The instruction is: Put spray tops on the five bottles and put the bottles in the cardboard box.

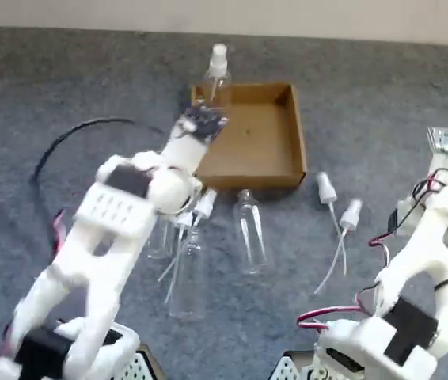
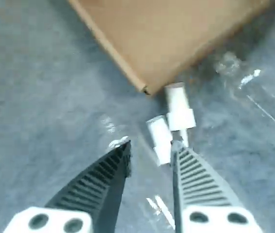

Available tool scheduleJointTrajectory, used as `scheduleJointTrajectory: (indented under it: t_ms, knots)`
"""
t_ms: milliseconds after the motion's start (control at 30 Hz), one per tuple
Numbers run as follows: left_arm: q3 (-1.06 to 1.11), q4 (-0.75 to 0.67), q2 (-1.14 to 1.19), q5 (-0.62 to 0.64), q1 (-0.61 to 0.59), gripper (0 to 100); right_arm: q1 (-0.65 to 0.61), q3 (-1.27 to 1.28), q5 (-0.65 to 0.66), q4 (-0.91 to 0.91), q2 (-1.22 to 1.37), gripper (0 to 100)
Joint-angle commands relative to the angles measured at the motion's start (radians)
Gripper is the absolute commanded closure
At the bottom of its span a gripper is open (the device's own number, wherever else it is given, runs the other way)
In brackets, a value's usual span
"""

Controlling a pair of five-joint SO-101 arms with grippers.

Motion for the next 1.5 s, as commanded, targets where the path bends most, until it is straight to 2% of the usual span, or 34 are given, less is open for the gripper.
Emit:
scheduleJointTrajectory:
  t_ms: [0, 300, 600, 900, 1100, 1467]
  knots:
    - [-0.173, 0.002, 0.252, -0.006, 0.047, 88, 0.038, -0.002, 0.012, -0.082, 0.053, 98.8]
    - [-0.332, 0.002, 0.518, 0.048, 0.082, 88, 0.044, -0.002, 0.012, -0.182, 0.189, 98.6]
    - [-0.417, 0.000, 0.680, 0.064, 0.079, 87, 0.042, -0.002, 0.012, -0.193, 0.202, 98.6]
    - [-0.412, -0.021, 0.714, 0.064, 0.077, 85, 0.038, -0.002, 0.012, -0.191, 0.202, 98.6]
    - [-0.395, -0.028, 0.717, 0.064, 0.085, 89, 0.036, 0.004, 0.012, -0.191, 0.202, 98.5]
    - [-0.317, -0.055, 0.716, 0.064, 0.107, 89, 0.044, -0.001, 0.012, -0.186, 0.199, 98.5]
